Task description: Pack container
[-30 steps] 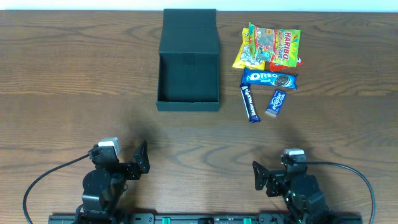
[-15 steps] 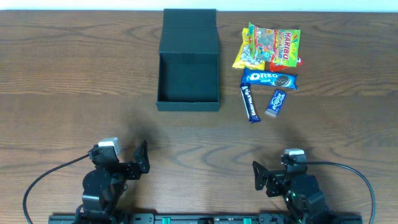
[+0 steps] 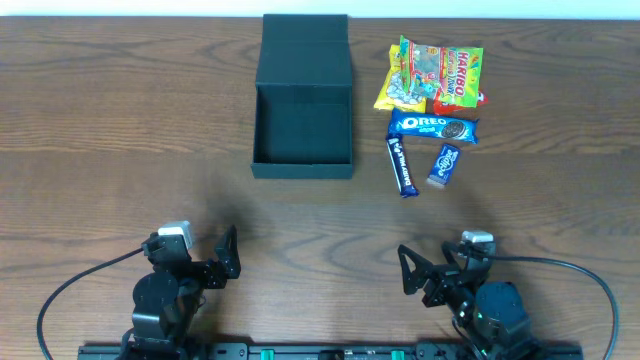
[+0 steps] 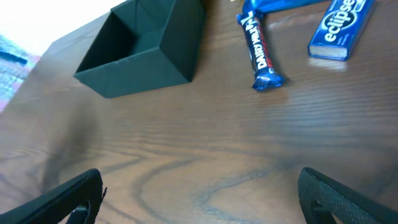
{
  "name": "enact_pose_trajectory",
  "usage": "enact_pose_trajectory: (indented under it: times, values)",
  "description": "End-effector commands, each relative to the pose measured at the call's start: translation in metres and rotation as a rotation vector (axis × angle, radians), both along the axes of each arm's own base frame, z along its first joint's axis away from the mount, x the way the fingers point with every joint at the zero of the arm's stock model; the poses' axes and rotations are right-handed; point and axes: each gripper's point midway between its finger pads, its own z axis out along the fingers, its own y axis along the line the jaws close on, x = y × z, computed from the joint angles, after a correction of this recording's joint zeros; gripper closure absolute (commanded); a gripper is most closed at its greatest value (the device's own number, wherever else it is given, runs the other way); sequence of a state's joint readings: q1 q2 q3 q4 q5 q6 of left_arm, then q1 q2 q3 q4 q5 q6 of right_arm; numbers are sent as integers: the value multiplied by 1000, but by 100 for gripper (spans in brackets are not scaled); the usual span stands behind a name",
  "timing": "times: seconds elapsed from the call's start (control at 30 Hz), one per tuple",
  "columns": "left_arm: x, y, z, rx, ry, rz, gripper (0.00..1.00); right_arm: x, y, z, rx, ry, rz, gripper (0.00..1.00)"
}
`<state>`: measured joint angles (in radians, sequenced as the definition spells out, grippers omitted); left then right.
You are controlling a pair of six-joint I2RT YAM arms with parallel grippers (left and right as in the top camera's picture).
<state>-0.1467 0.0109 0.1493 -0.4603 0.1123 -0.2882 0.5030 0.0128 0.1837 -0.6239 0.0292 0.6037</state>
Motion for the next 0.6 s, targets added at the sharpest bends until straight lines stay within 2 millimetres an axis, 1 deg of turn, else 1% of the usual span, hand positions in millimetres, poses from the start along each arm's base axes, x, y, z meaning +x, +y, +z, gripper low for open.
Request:
enact_pose_trajectory:
  times: [0.0, 0.07, 0.17, 0.3, 0.4, 0.47, 0.57]
  values:
    - [0, 1, -7, 1, 11, 3, 5, -1, 7, 5, 54, -2, 16, 1]
    - [0, 1, -7, 1, 10, 3, 5, -2, 16, 14, 89, -26, 59, 1]
    - [0, 1, -7, 1, 11, 3, 5, 1, 24, 32, 136, -90, 96, 1]
    - [0, 1, -7, 1, 10, 3, 5, 8, 30, 66, 163, -225, 124, 1]
    - [0, 1, -7, 1, 11, 3, 5, 20, 25, 96, 152, -317, 78, 1]
    - [0, 1, -7, 1, 11, 3, 5, 30, 22, 110, 118, -312, 49, 1]
    - [0, 1, -7, 1, 10, 3, 5, 47, 26, 126, 3, -287, 60, 1]
